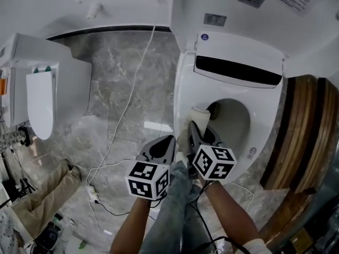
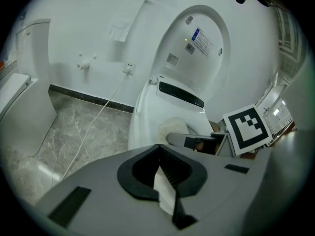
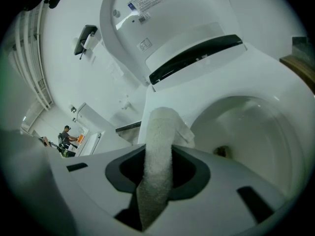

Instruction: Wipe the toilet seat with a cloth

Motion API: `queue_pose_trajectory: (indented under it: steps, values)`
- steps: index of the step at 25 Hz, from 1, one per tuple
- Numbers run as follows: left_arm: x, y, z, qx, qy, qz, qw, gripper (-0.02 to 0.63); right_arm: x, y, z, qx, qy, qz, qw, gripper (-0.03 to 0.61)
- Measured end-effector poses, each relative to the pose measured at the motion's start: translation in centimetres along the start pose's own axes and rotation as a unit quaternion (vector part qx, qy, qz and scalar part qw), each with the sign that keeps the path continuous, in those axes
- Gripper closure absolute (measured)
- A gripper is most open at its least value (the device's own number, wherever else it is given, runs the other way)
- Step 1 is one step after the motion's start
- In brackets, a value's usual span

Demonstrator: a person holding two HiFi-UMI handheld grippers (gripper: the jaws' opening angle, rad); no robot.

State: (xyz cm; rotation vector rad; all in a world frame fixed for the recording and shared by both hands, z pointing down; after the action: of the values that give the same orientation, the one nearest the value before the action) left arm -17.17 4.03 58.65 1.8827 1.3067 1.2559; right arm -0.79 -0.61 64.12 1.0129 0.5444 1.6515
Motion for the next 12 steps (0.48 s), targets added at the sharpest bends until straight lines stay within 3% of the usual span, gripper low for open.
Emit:
queue_pose_trajectory:
  steps: [12]
  values:
    - [-1.3, 0.9, -1.1, 0.003, -0.013, -0.002, 0.9999, 0.601, -4.7, 2.0, -0.7, -0.005, -0.008, 0.026, 1.000, 0.477]
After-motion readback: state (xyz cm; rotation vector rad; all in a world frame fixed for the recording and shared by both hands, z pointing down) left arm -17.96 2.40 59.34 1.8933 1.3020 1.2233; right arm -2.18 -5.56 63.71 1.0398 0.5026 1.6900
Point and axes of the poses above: the fingertips, and each gripper's own axes: y forward along the fingers, z to its right, x out of its underside, the point moved 10 cm from there along -y, backward along the fingers, and after that the axes turned 13 degrees about -z, right-handed, at the moved point
